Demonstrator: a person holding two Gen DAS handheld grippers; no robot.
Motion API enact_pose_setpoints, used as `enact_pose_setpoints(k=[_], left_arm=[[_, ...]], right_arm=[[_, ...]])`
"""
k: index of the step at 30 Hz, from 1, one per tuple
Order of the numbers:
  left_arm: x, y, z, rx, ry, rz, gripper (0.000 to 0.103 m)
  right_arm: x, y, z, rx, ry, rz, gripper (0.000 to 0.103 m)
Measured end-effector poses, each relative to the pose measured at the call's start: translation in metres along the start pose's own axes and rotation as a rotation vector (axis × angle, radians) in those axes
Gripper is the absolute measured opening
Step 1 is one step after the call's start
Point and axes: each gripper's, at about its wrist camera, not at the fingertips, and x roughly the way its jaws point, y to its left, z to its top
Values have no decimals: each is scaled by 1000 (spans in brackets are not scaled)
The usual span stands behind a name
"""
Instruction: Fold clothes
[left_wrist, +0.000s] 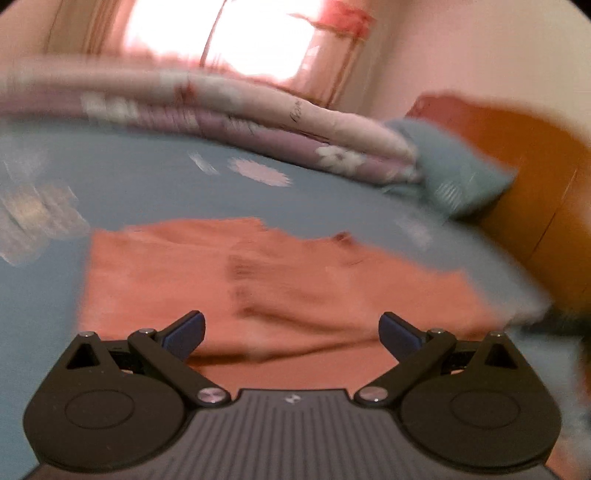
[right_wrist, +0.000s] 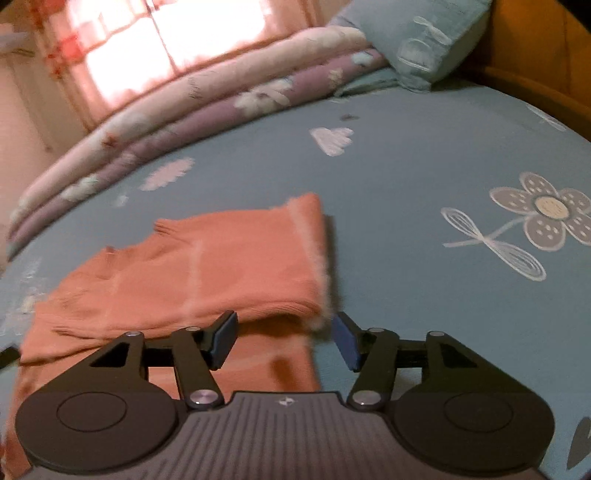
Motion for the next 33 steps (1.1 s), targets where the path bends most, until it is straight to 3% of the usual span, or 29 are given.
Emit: enact_pose_setpoints(k=[1, 3, 7, 11, 14, 16, 19, 23, 25, 33], left_arm=[[6, 6, 10, -79, 3, -19, 98], [25, 15, 24, -197, 39, 15, 98], [67, 34, 23, -431, 194, 61, 95], [81, 34, 24, -489, 136, 94, 95], [86, 29, 24, -496, 101, 113, 92], [86, 27, 23, -474, 90, 129, 58], [83, 28, 20, -474, 81, 146, 42], [76, 29, 19, -478, 71, 131, 31], [80, 26, 20, -445, 88, 167, 6], [68, 16, 22, -332, 70, 220, 7]], right_arm=[[-4, 1, 2, 10, -7, 20, 65], [-12, 2, 5, 31, -20, 59, 67], [-32, 9, 10, 16, -50, 104, 68], [-57, 9, 15, -4, -112, 121, 71], [-72, 1, 18, -1, -146, 121, 72], [-79, -6, 19, 13, -159, 119, 72], [-82, -18, 21, 40, -166, 115, 72], [-77, -23, 21, 47, -154, 104, 72], [-73, -22, 20, 45, -145, 100, 72], [-75, -29, 23, 32, -176, 102, 73]])
